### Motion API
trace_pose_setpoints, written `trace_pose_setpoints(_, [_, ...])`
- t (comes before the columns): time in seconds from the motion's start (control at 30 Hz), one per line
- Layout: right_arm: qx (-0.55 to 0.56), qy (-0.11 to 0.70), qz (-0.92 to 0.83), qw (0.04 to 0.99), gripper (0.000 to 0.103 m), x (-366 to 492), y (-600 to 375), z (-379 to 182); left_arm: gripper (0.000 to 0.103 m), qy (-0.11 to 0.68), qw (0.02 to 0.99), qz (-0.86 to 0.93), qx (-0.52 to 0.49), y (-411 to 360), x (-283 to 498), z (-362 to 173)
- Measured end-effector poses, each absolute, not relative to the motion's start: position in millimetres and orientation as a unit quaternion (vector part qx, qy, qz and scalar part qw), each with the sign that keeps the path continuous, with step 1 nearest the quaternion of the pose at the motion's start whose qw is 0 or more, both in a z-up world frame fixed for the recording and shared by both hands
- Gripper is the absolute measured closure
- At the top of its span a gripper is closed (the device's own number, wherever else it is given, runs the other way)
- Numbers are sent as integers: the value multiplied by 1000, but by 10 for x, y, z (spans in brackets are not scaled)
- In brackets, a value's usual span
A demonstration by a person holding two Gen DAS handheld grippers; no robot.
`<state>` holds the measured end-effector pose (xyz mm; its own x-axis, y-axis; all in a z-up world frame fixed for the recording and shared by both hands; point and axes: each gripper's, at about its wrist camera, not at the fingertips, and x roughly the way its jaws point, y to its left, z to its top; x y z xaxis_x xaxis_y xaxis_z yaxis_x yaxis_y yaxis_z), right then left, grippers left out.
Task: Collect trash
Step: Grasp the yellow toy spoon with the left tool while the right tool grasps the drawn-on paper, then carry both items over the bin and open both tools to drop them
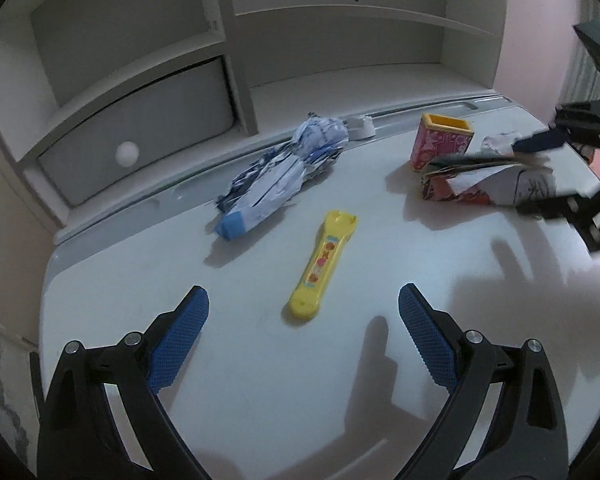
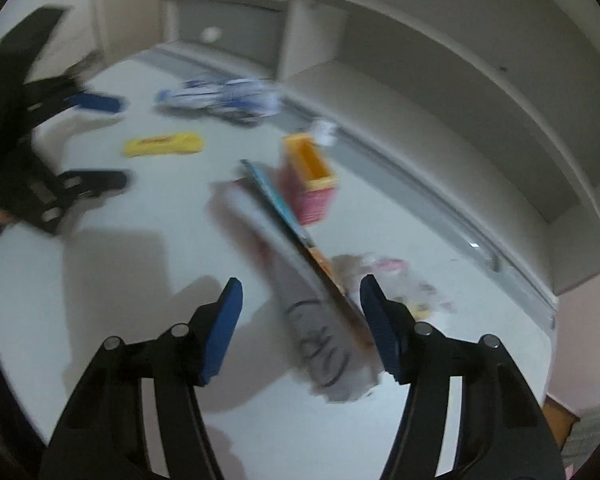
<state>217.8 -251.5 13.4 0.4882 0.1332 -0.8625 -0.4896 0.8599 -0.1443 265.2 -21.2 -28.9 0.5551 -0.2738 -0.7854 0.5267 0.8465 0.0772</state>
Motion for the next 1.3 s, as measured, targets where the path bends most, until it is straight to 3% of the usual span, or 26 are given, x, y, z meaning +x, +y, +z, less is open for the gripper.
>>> trace_pose_setpoints(0.23, [-196, 486, 205, 827, 44, 2097, -2310, 93, 10, 418, 858, -250, 164, -328, 2826, -392])
trace_pose_setpoints(0.47, [-187, 514, 215, 809, 72, 2193, -2204, -25, 15, 421, 855, -256, 163, -364, 2857, -408])
trace_pose_setpoints(0.57, [-168, 513, 219, 813, 76, 2113, -2215, 15, 35, 425, 853, -264, 151, -366, 2867, -392])
trace_pose_setpoints(0.63, [-154, 512, 219, 816, 76, 2032, -2244, 63, 57, 423, 852, -266, 153, -388, 2850, -362])
trace_pose_setpoints(0.67, [-144, 513, 219, 818, 77, 1988, -2263, 98, 80, 424, 852, -264, 156, -401, 2847, -353])
trace_pose_setpoints(0.7, [-137, 511, 216, 821, 77, 1934, -2288, 141, 91, 429, 849, -262, 163, -422, 2839, -342])
trace_pose_setpoints(1.0, [-39, 478, 138, 867, 77, 1244, -3082, 656, 91, 427, 855, -258, 145, -723, 2486, -61])
trace_pose_setpoints(1.3, [94, 464, -51, 880, 77, 75, -4809, 414, 91, 371, 835, -374, 163, -2052, 1560, 280])
